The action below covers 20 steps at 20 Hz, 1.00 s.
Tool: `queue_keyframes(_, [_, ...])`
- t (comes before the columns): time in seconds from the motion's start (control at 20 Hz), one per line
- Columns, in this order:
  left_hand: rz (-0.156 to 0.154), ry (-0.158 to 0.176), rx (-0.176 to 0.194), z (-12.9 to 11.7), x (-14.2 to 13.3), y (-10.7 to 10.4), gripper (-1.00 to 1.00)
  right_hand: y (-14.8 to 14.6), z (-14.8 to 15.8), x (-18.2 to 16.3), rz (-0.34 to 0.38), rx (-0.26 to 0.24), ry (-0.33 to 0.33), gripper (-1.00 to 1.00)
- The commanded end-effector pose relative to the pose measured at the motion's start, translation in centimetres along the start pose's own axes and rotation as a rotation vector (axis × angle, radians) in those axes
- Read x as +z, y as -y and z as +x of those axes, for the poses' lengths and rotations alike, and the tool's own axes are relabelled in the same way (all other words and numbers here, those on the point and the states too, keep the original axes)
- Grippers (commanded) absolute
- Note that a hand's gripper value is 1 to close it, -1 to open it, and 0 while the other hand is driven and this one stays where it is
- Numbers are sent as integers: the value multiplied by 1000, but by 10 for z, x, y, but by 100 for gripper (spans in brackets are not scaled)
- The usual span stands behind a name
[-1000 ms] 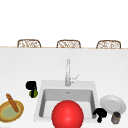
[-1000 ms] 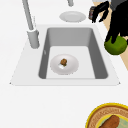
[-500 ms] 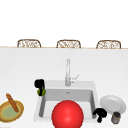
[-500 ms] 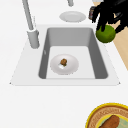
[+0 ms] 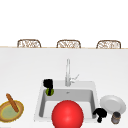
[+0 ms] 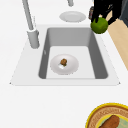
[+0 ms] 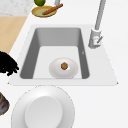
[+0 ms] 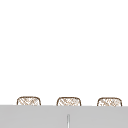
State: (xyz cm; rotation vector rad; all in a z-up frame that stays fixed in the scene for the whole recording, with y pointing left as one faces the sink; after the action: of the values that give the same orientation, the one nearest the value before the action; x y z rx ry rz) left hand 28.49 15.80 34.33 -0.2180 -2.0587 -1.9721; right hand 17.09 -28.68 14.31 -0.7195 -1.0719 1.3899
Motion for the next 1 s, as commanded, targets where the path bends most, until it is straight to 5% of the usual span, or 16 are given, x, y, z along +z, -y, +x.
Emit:
queue_keyframes(0.0, [7,-23,-1,1,-26,1,100,0,0,0,0,0,0,0])
queue_keyframes(0.95, [6,-31,14,-17,-124,54,100,0,0,0,0,0,0,0])
